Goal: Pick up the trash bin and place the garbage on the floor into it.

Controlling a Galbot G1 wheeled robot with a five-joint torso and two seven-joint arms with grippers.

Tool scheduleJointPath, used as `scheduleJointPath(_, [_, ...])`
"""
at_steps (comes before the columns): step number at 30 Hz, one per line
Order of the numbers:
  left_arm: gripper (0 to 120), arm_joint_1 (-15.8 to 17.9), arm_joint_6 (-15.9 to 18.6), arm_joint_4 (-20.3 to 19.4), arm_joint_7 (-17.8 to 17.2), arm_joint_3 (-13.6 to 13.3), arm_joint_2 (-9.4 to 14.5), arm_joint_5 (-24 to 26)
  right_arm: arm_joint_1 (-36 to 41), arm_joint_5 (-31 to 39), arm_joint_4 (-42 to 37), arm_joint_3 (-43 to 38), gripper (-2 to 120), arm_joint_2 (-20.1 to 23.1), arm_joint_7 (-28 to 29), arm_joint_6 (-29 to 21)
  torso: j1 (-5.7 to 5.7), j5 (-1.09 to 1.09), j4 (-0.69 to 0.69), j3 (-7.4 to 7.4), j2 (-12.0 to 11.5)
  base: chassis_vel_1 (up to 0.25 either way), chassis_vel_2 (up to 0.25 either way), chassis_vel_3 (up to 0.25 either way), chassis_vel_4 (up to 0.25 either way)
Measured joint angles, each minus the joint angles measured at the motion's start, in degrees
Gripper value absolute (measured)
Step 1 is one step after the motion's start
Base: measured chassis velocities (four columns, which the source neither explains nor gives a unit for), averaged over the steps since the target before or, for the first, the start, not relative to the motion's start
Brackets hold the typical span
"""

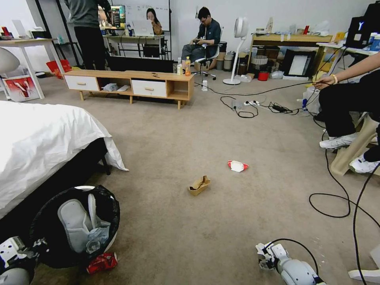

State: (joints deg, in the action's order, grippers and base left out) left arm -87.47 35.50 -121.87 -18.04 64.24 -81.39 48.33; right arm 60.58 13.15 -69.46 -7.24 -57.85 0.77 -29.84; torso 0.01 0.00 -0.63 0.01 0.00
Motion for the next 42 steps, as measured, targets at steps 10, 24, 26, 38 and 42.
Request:
scheduleJointPath(10, [1,0.0,0.0,0.0,0.0,0.0,0.0,0.0,-0.5,-0.1,1.9,-0.1,100,-0.3,0.3,1.3,0.00,0.00,0.00,0.00,0.0,0.000,0.000,0.000,0.000])
scheduleJointPath(24, [1,-0.1,0.0,-0.2,0.0,0.2,0.1,0.0,-1.9,-0.1,4.1,1.1,90,-1.4,1.4,2.9,0.00,-0.06,-0.03,-0.01,0.0,0.000,0.000,0.000,0.000])
scheduleJointPath(26, [1,-0.2,0.0,-0.2,0.0,0.2,0.1,0.0,-1.9,-0.1,4.1,1.2,87,-1.5,1.4,2.9,-0.01,-0.09,-0.05,-0.01,0.0,0.000,0.000,0.000,0.000])
scheduleJointPath(38, [1,-0.3,0.0,-0.4,0.0,0.3,0.3,0.1,-2.1,-0.9,5.5,1.3,51,-2.2,1.4,3.7,-0.01,0.00,0.04,-0.01,0.0,0.000,0.000,0.000,0.000])
scheduleJointPath(42, [1,-0.4,0.0,-0.4,0.0,0.3,0.3,0.1,-2.0,-1.1,5.8,1.3,42,-2.5,1.4,3.9,-0.01,0.00,0.01,-0.01,0.0,0.000,0.000,0.000,0.000])
